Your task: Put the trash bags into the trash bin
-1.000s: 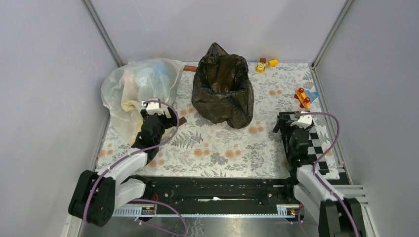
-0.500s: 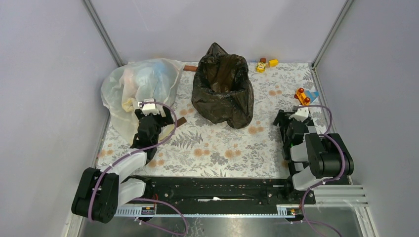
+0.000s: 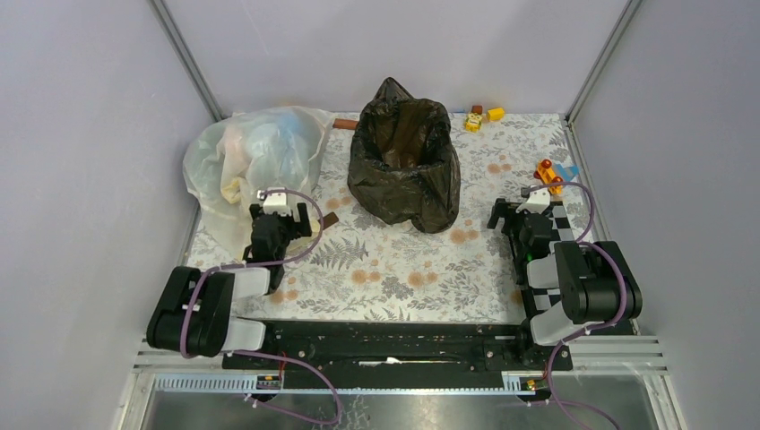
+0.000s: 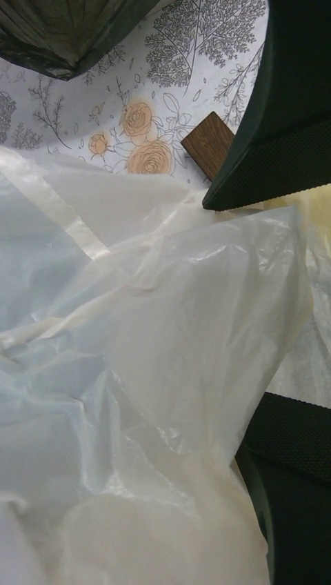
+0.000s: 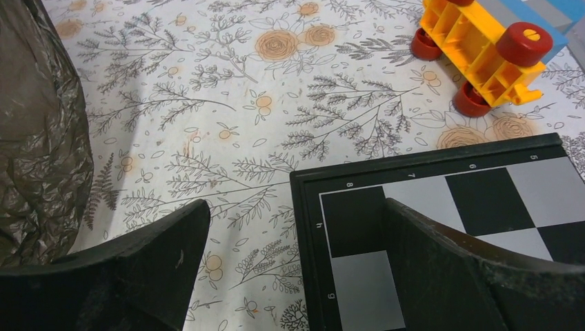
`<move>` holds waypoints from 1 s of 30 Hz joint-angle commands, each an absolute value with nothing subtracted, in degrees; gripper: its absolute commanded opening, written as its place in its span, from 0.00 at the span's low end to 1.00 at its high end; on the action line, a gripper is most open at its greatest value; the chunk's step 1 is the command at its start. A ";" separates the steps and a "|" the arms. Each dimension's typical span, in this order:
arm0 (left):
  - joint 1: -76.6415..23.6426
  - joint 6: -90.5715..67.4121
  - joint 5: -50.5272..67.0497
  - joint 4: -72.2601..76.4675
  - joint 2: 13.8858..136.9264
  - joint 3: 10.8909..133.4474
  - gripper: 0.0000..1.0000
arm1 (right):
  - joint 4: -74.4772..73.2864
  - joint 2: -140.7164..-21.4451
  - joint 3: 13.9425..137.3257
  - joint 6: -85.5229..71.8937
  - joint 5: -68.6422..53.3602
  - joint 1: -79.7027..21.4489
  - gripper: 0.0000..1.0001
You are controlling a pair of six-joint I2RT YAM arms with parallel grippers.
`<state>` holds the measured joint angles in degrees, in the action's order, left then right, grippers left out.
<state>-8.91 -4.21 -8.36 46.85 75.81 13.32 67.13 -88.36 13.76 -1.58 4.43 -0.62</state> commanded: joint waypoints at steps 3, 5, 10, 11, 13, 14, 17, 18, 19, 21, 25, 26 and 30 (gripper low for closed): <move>-8.35 4.10 -2.52 55.21 81.92 18.47 0.88 | 67.74 -88.50 15.03 -0.48 3.17 -0.35 1.00; -7.53 1.15 -7.61 59.54 83.08 16.61 0.97 | 67.73 -88.46 14.96 -0.52 3.16 -0.35 1.00; -4.76 0.10 -4.22 68.77 86.29 13.28 0.99 | 67.67 -88.51 15.02 -0.52 3.20 -0.35 1.00; -4.68 0.16 -4.64 69.01 86.65 13.21 0.99 | 67.68 -88.51 14.98 -0.51 3.17 -0.35 1.00; -4.73 -1.51 -5.57 69.28 86.46 13.13 0.99 | 67.65 -88.51 15.01 -0.52 3.19 -0.35 1.00; -4.73 -1.67 -5.81 69.42 86.37 12.99 0.99 | 67.67 -88.55 15.03 -0.52 3.17 -0.35 1.00; -4.56 -1.78 -5.32 68.01 86.79 13.90 0.99 | 67.68 -88.50 15.03 -0.53 3.16 -0.35 1.00; -4.35 -1.86 -5.17 68.33 86.82 13.93 0.99 | 67.68 -88.51 15.03 -0.53 3.19 -0.35 1.00; -4.31 -1.85 -5.11 68.71 86.98 13.82 0.99 | 67.68 -88.51 14.99 -0.46 3.17 -0.35 1.00; -4.31 -1.93 -5.03 68.33 86.87 13.90 0.99 | 67.68 -88.48 14.96 -0.53 3.17 -0.35 1.00; -4.31 -1.93 -5.10 68.38 86.87 13.89 0.99 | 67.68 -88.50 14.96 -0.53 3.16 -0.33 1.00; -4.31 -1.93 -5.10 68.38 86.84 13.89 0.99 | 67.68 -88.51 15.02 -0.53 3.16 -0.35 1.00; -4.31 -1.93 -5.05 68.38 86.96 13.95 0.99 | 67.69 -88.50 15.03 -0.53 3.16 -0.35 1.00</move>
<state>-4.69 -1.37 -5.54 64.38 86.72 13.15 66.19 -88.36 13.76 -1.34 3.46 -0.62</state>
